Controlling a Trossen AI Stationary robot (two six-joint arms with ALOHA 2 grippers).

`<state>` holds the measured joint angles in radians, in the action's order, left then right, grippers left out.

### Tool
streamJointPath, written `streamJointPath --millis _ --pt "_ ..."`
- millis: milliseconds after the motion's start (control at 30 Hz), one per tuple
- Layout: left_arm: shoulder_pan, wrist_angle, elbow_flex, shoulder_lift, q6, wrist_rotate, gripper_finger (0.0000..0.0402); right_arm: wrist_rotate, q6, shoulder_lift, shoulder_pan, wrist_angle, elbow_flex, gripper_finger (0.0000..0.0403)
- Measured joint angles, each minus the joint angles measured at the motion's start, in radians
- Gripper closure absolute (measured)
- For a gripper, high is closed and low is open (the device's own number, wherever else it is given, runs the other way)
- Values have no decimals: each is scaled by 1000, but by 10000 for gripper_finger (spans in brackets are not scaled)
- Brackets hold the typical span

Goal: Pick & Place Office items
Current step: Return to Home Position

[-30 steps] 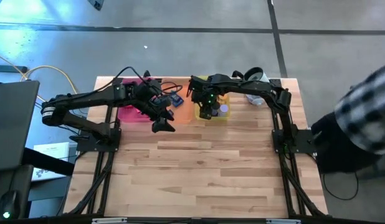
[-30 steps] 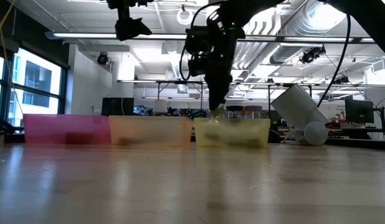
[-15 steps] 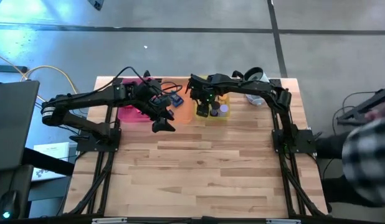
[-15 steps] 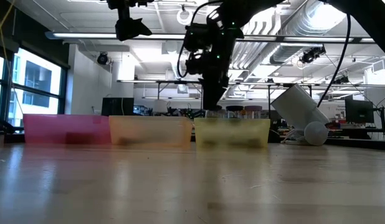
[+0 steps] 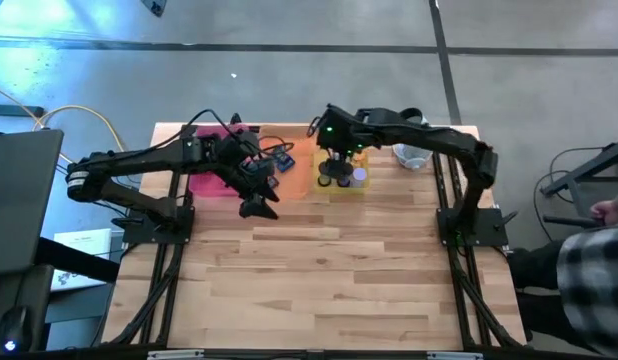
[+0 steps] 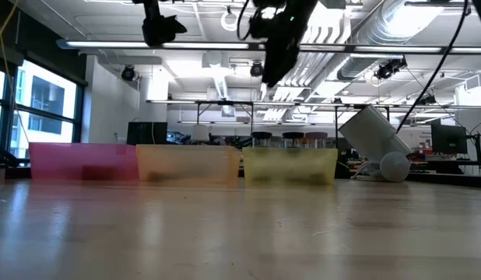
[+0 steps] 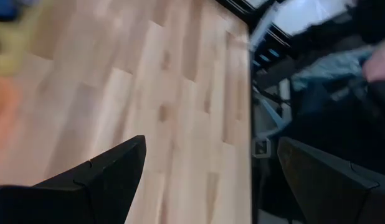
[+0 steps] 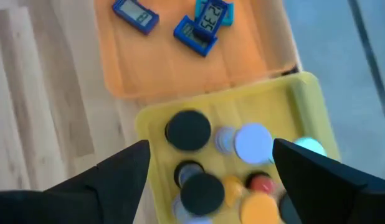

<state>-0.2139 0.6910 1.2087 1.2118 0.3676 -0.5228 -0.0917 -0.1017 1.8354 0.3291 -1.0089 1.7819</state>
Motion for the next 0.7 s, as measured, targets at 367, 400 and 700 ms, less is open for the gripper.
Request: streamJointPath --millis 367,400,700 --pt "98 -20 0 0 37 20 47 18 57 -231 -126 -77 0 158" --pt "104 -27 0 -1 37 19 49 37 61 -251 -143 -88 0 175" --pt "199 -68 1 -6 45 235 151 87 155 -390 -334 -243 0 373"
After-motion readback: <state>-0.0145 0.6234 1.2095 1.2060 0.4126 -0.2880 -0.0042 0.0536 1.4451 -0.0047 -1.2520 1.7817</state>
